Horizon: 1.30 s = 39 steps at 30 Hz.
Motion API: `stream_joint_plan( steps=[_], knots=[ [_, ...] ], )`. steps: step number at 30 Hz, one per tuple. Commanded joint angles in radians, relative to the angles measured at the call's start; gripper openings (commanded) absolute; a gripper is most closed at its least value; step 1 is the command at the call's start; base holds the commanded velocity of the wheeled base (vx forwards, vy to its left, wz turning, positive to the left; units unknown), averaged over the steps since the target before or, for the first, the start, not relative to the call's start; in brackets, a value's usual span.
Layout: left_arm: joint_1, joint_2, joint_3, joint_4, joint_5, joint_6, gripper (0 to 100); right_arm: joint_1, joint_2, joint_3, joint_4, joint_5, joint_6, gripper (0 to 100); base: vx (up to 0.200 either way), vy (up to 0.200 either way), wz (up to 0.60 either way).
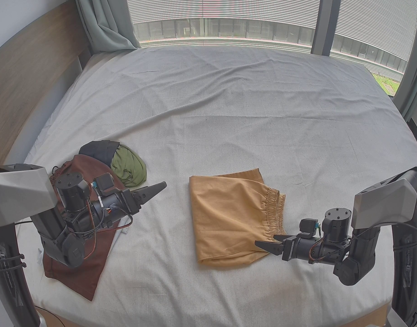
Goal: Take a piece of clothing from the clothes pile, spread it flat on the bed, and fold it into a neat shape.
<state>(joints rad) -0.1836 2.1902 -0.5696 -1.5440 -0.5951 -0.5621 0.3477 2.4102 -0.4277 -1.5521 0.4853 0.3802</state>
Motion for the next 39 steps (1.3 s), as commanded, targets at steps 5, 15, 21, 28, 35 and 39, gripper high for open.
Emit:
stream_joint_plan(
  steps=[5,15,21,28,35,39],
  knots=[
    [0.027,0.011,0.031,-0.001,-0.029,0.071,100,0.008,-0.022,0.004,0.001,-0.002,0.0,100,0.0,0.0,0.0],
    [0.039,0.019,0.128,-0.001,-0.141,0.4,100,-0.009,-0.171,0.03,0.007,-0.004,0.002,100,0.0,0.0,0.0],
    [0.112,0.071,0.116,0.002,-0.293,0.729,100,-0.026,-0.157,0.024,0.007,-0.005,-0.004,100,0.0,0.0,0.0],
    [0.135,0.068,0.091,-0.001,-0.384,0.757,100,-0.068,-0.082,0.012,0.006,-0.005,-0.009,100,0.0,0.0,0.0],
    [0.125,0.069,0.097,-0.001,-0.381,0.757,100,-0.096,-0.037,-0.01,0.007,-0.005,-0.021,100,0.0,0.0,0.0],
    [0.127,0.071,0.096,0.001,-0.381,0.752,100,-0.098,-0.006,-0.023,0.007,-0.013,-0.021,100,0.0,0.0,0.0]
  ],
)
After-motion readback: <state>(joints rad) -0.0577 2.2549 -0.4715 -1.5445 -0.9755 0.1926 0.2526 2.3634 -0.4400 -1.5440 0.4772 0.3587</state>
